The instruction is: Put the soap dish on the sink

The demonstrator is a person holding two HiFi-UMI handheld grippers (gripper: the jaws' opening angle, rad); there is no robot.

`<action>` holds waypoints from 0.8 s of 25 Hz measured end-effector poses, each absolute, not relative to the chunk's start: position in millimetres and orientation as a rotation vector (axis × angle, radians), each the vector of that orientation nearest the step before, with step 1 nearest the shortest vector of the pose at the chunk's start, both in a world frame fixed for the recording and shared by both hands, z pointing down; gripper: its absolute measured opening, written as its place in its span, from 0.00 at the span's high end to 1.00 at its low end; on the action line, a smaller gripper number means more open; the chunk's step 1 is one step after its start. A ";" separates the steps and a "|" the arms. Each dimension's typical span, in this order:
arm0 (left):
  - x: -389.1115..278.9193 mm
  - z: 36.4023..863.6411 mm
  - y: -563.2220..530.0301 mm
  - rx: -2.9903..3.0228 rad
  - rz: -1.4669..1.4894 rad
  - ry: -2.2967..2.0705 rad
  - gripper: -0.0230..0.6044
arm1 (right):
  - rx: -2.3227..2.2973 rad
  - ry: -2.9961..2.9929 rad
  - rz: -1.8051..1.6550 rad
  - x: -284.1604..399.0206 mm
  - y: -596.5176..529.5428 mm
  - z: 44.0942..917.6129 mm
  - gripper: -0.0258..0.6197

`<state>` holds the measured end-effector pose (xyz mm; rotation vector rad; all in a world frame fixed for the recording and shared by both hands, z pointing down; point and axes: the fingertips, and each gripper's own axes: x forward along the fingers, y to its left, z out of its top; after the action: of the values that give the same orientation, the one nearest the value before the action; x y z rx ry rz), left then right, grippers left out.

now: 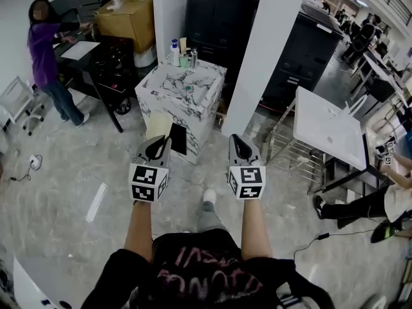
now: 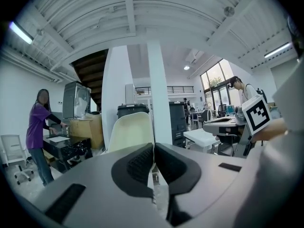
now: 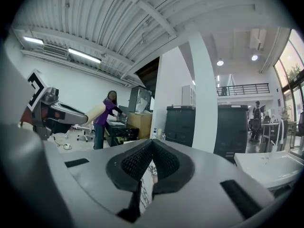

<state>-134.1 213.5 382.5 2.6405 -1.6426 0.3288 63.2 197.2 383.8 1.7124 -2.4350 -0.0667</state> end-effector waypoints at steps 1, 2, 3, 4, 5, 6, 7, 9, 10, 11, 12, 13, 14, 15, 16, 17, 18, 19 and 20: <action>-134.2 383.8 209.8 2.640 0.332 -1.643 0.92 | 1.712 -2.437 -0.064 63.2 193.2 385.0 0.94; -134.3 385.9 205.7 2.638 0.337 -1.643 0.92 | 1.711 -2.439 -0.057 63.5 188.9 386.8 0.94; -134.0 388.8 201.2 2.636 0.343 -1.642 0.92 | 1.711 -2.441 -0.048 64.1 183.9 388.6 0.94; -133.5 391.6 196.3 2.633 0.349 -1.639 0.92 | 1.714 -2.441 -0.039 65.3 178.5 389.6 0.94; -132.7 393.8 190.8 2.632 0.354 -1.636 0.92 | 1.719 -2.440 -0.035 66.8 172.4 389.7 0.94; -131.9 395.3 184.8 2.632 0.360 -1.634 0.92 | 1.724 -2.438 -0.035 68.2 165.7 389.1 0.94; -131.0 396.1 178.1 2.632 0.364 -1.632 0.92 | 1.728 -2.437 -0.036 69.5 158.5 388.4 0.94; -128.9 397.4 163.0 2.634 0.375 -1.627 0.92 | 1.734 -2.440 -0.031 71.7 142.5 388.1 0.94; -128.0 398.5 154.9 2.634 0.382 -1.625 0.92 | 1.733 -2.442 -0.025 72.4 134.1 389.2 0.94; -127.3 400.0 146.7 2.633 0.390 -1.621 0.92 | 1.731 -2.439 -0.019 73.1 125.9 391.1 0.94; -126.8 401.9 138.6 2.632 0.399 -1.617 0.92 | 1.729 -2.434 -0.015 74.0 117.6 393.4 0.94; -126.3 404.1 130.2 2.631 0.408 -1.614 0.92 | 1.730 -2.428 -0.012 75.4 108.8 395.7 0.94; -125.6 406.4 121.4 2.630 0.416 -1.611 0.92 | 1.734 -2.425 -0.007 77.4 99.3 397.7 0.94; -124.5 408.8 112.2 2.628 0.422 -1.609 0.92 | 1.739 -2.425 0.003 79.7 89.4 399.6 0.94; -123.3 411.4 102.9 2.626 0.427 -1.607 0.92 | 1.744 -2.430 0.015 81.9 79.5 401.5 0.94; -122.0 414.1 93.4 2.623 0.433 -1.606 0.92 | 1.747 -2.436 0.028 83.9 69.6 403.5 0.94; -120.6 416.8 83.8 2.619 0.440 -1.604 0.92 | 1.749 -2.439 0.038 85.9 59.5 405.5 0.94; -119.0 419.3 74.0 2.614 0.447 -1.602 0.92 | 1.749 -2.438 0.043 87.8 49.0 407.5 0.94; -117.3 421.3 63.9 2.610 0.453 -1.599 0.92 | 1.747 -2.434 0.044 89.7 38.0 409.5 0.94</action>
<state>-117.3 63.9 421.3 2.6096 -1.5993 0.4527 89.7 38.0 409.5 1.7475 -2.4344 0.0444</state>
